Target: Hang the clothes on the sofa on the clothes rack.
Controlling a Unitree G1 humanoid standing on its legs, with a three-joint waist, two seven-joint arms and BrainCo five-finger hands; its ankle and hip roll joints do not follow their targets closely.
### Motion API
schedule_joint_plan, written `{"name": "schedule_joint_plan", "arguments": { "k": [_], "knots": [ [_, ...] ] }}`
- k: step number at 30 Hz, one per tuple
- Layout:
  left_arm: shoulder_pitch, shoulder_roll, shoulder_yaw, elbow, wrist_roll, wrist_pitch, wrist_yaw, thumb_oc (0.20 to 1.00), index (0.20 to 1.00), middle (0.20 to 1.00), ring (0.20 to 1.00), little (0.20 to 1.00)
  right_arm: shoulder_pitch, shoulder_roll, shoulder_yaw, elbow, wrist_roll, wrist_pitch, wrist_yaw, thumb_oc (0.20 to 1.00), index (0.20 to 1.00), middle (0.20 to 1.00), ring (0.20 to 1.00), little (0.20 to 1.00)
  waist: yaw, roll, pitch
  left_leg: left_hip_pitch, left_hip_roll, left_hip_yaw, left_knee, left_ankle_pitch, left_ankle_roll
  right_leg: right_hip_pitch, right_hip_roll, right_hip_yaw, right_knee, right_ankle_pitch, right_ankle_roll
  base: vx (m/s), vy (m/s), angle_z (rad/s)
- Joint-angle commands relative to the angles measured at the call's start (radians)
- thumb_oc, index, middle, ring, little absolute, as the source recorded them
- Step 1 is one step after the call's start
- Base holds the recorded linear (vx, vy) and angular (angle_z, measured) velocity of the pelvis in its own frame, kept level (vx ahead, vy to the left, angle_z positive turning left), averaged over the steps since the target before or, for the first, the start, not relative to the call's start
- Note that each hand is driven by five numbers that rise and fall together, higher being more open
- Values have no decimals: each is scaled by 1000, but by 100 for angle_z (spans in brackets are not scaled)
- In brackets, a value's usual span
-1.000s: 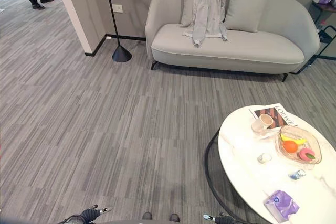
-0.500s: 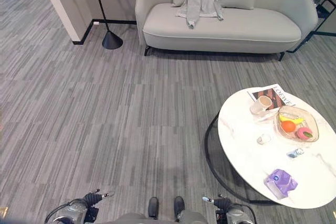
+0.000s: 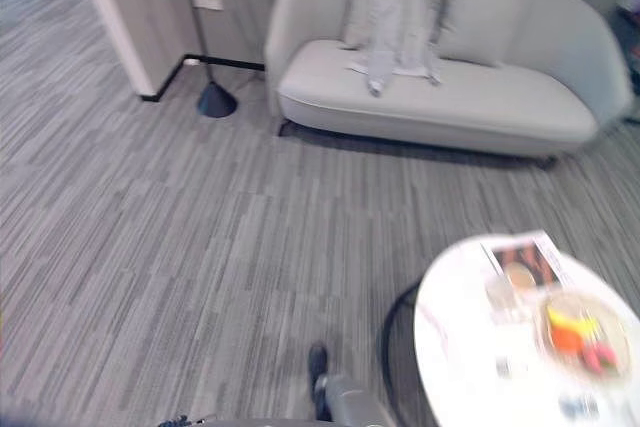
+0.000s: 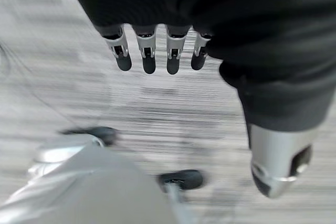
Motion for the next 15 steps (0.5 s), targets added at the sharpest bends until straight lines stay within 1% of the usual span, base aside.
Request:
{"name": "schedule_joint_plan", "arguments": {
  "k": [1,2,4,5,6,7,8,9,10,11,12,13,14,15],
  "knots": [
    [-107,39,-17,-33,-35,-11,-4,1000,1000,1000,1000,1000,-82,-54,-23,-52,35,-19,-24,1000,1000,1000,1000,1000,-11,8,148,-131,54,-55,106,190,61,95,-107,83,-133,78,134,108,-192,28],
    [-118,44,-18,-30,-37,-15,0,1000,1000,1000,1000,1000,-95,-55,-21,-51,38,-19,-28,1000,1000,1000,1000,1000,0,0,165,-181,45,-52,130,181,64,117,-111,86,-133,65,134,162,-135,10],
    [-128,45,-21,-30,-43,-20,0,1000,1000,1000,1000,1000,-101,-54,-22,-52,37,-19,-30,1000,1000,1000,1000,1000,23,-1,178,-252,20,-41,100,171,56,151,-107,92,-133,50,138,292,-54,-20],
    [-130,44,-28,-27,-41,-24,-5,1000,1000,1000,1000,1000,-101,-54,-27,-52,40,-24,-30,1000,1000,1000,1000,1000,45,2,181,-290,-2,-29,-51,177,35,185,-97,99,-133,33,144,310,-7,-38],
    [-130,43,-29,-27,-41,-24,-5,1000,1000,1000,1000,1000,-100,-55,-27,-52,40,-24,-30,1000,1000,1000,1000,1000,49,3,188,-279,0,-26,-54,175,35,193,-97,103,-133,32,144,376,28,-46],
    [-130,42,-31,-27,-38,-25,-6,1000,1000,1000,1000,1000,-100,-53,-29,-53,41,-22,-32,1000,1000,1000,1000,1000,66,12,195,-285,-16,-12,-192,191,20,222,-82,108,-133,18,144,298,57,-62],
    [-128,42,-30,-30,-35,-23,-13,1000,1000,1000,1000,1000,-100,-51,-30,-54,41,-22,-31,1000,1000,1000,1000,1000,77,21,185,-296,-35,-6,-319,219,10,238,-67,108,-133,11,146,301,55,-62],
    [-128,41,-30,-30,-35,-22,-13,1000,1000,1000,1000,1000,-99,-51,-30,-54,41,-22,-31,1000,1000,1000,1000,1000,80,19,194,-277,-36,-2,-335,224,10,248,-70,112,-133,9,146,297,84,-26],
    [-126,44,-25,-32,-30,-18,-19,1000,1000,1000,1000,1000,-100,-47,-28,-53,40,-22,-28,1000,1000,1000,1000,1000,96,34,186,-297,-54,-4,-440,251,-1,260,-52,118,-133,3,144,308,98,-18],
    [-124,45,-24,-28,-25,-14,-17,1000,1000,1000,1000,1000,-100,-42,-26,-51,42,-20,-28,1000,1000,1000,1000,1000,121,38,194,-315,-74,7,-547,270,-4,292,-47,124,-133,-11,142,550,200,-7],
    [-134,51,-28,-9,-19,-10,-19,1000,1000,1000,1000,1000,-109,-37,-25,-39,45,-21,-28,1000,1000,1000,1000,1000,150,37,191,-377,-90,29,-609,275,-14,328,-46,135,-133,-21,139,625,226,-35],
    [-130,56,-13,9,-14,-6,-26,1000,1000,1000,1000,1000,-115,-29,-19,-30,39,-21,-20,1000,1000,1000,1000,1000,158,40,158,-348,-87,0,-625,268,-22,337,-51,150,-133,-24,140,655,307,-36],
    [-126,51,-7,26,-7,-7,-26,1000,1000,1000,1000,1000,-111,-23,-18,-25,39,-19,-20,1000,1000,1000,1000,1000,155,51,131,-293,-84,-3,-625,304,-23,350,-58,160,-133,-16,136,404,209,-51],
    [-126,51,-7,26,-7,-7,-26,1000,1000,1000,1000,1000,-111,-23,-18,-25,39,-19,-20,1000,1000,1000,1000,1000,155,52,130,-294,-83,-3,-625,305,-23,348,-57,160,-133,-15,136,417,320,-59]
  ]
}}
